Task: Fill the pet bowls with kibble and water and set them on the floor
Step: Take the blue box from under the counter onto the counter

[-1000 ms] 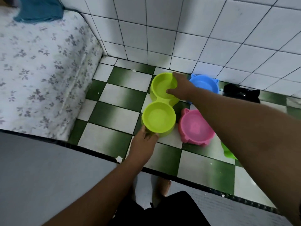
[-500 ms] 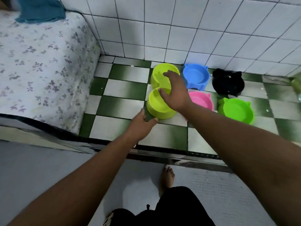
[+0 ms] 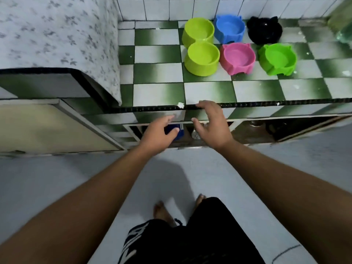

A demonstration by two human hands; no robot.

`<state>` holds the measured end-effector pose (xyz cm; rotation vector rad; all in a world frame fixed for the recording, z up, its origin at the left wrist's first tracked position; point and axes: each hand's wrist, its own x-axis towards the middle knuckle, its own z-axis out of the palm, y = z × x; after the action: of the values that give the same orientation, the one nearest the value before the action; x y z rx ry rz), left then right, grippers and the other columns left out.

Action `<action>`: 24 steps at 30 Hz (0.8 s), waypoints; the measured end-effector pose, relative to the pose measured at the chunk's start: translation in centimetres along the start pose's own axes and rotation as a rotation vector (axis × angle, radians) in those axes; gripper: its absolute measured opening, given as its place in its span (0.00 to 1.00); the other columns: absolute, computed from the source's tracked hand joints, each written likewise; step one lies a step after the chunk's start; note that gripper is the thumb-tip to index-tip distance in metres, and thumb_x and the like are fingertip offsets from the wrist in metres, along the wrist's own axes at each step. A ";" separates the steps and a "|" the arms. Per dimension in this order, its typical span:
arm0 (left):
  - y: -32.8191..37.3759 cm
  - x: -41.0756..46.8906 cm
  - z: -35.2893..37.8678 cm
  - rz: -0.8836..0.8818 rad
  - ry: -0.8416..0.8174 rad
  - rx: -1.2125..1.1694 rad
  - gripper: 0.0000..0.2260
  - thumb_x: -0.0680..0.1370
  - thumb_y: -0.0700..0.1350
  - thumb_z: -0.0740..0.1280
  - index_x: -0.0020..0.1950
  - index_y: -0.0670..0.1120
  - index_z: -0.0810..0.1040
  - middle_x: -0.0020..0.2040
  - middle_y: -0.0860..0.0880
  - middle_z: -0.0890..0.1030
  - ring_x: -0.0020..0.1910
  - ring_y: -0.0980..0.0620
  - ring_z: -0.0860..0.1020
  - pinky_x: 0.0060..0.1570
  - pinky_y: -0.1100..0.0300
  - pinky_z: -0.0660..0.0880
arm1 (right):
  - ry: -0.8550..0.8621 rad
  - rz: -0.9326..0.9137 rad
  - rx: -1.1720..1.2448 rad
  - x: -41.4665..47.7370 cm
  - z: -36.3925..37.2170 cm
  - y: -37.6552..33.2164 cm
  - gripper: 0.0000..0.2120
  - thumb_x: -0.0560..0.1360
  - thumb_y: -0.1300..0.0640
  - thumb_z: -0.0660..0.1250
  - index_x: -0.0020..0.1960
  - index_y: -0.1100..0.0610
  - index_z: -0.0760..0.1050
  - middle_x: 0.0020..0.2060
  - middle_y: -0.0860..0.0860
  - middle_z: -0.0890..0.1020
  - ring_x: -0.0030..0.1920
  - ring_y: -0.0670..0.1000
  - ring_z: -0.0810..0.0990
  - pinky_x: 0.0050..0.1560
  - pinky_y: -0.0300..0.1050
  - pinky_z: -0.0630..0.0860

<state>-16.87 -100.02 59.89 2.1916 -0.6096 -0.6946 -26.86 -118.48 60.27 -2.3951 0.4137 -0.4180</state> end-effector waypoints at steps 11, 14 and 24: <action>-14.7 1.6 10.0 -0.250 -0.030 0.064 0.25 0.80 0.50 0.70 0.76 0.48 0.70 0.73 0.46 0.74 0.70 0.48 0.73 0.71 0.54 0.69 | -0.389 0.318 -0.010 -7.2 13.0 10.8 0.26 0.76 0.46 0.70 0.72 0.49 0.68 0.69 0.50 0.73 0.70 0.51 0.70 0.69 0.48 0.70; -20.3 5.0 13.4 -0.273 -0.011 0.054 0.26 0.80 0.49 0.70 0.77 0.46 0.69 0.73 0.44 0.73 0.70 0.47 0.73 0.69 0.58 0.67 | -0.398 0.359 0.015 -6.5 18.2 15.5 0.27 0.76 0.46 0.71 0.71 0.51 0.69 0.67 0.51 0.74 0.67 0.52 0.72 0.68 0.48 0.71; -36.3 19.6 20.4 -0.278 0.132 0.139 0.35 0.76 0.58 0.72 0.80 0.51 0.63 0.76 0.44 0.69 0.73 0.42 0.70 0.69 0.53 0.68 | -0.353 0.426 0.077 1.8 35.2 29.7 0.39 0.70 0.44 0.76 0.75 0.51 0.63 0.67 0.55 0.71 0.66 0.56 0.72 0.63 0.41 0.68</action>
<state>-7.98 -100.17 14.73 2.4580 -0.2958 -0.6577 -16.64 -121.26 15.41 -2.1679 0.7060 0.1748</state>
